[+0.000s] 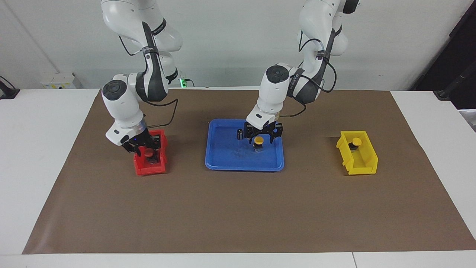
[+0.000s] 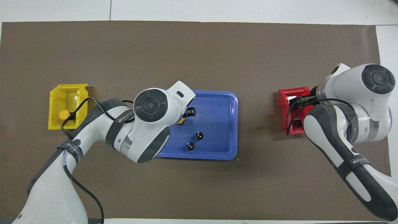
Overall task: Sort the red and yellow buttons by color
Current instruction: 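Grasp the last yellow button with the left gripper while the right withdraws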
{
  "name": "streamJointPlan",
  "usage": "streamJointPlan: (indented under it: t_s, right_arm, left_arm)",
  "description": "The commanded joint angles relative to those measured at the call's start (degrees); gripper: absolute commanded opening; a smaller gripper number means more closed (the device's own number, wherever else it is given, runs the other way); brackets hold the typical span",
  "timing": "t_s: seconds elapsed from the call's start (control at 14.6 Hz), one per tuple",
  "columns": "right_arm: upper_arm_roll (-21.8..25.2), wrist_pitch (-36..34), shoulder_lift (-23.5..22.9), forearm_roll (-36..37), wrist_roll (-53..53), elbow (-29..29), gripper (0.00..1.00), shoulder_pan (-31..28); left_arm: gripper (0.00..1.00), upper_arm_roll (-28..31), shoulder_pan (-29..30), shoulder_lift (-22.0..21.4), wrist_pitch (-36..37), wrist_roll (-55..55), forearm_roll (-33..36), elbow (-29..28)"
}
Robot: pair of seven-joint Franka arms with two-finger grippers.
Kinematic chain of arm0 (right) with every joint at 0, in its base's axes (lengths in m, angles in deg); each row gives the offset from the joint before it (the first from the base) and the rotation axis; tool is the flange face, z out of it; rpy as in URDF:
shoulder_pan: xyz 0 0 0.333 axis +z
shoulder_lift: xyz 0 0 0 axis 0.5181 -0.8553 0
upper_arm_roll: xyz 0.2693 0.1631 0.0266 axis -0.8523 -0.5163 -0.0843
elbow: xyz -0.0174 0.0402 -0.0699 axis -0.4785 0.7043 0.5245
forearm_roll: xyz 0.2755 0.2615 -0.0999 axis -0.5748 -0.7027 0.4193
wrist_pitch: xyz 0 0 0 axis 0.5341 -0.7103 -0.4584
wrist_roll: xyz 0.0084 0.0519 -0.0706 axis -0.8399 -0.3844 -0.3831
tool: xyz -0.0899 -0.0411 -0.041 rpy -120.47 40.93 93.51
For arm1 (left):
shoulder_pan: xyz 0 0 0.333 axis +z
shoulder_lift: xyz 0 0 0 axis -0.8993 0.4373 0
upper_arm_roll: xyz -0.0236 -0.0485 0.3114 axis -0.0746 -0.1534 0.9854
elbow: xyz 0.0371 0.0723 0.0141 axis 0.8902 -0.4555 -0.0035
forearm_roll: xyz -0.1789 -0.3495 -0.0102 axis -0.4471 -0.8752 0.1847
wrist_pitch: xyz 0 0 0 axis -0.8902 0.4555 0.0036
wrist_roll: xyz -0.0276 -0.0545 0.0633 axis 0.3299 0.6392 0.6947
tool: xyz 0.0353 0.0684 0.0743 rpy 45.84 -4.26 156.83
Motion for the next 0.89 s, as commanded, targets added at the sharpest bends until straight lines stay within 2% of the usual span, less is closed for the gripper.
streamJointPlan:
  t_s: [0.0, 0.21, 0.27, 0.34, 0.41, 0.68, 0.82]
  right_arm:
    - [-0.9, -14.0, 0.5, -1.2, -1.5, -10.6, 0.89, -0.8]
    - [-0.9, -24.8, 1.5, -1.2, -1.4, -19.3, 0.90, -0.6]
    - [-0.9, -28.6, 1.6, -1.2, -1.3, -22.2, 0.92, -0.7]
    - [-0.9, -31.4, 2.2, -1.3, -1.3, -23.9, 0.94, -1.0]
    - [-0.6, -33.2, 3.4, -1.3, -1.3, -24.7, 0.97, -1.1]
    - [-0.2, -38.5, 4.7, -2.3, -1.4, -27.9, 0.99, -2.8]
    - [0.4, -39.1, 4.6, -1.6, -0.4, -29.3, 0.99, -2.6]
  left_arm:
    - [0.76, 0.8, -2.0, -1.2, -1.7, -1.6, -0.6, -2.6]
    - [0.69, 0.8, -1.9, -1.2, -2.9, -1.8, -0.6, -2.8]
    - [0.55, 0.8, -1.8, -1.2, -2.9, -1.8, -0.6, -2.8]
    - [0.22, 0.8, -1.7, -1.1, -2.8, -1.9, -0.6, -2.8]
    - [0.02, 0.9, -1.8, -0.6, -3.0, -2.5, -0.6, -2.7]
    - [0.02, 1.3, -0.9, 0.5, -2.0, -4.3, -0.6, 0.3]
    - [0.02, 1.3, 0.2, -0.2, 4.3, -4.0, -0.8, 4.6]
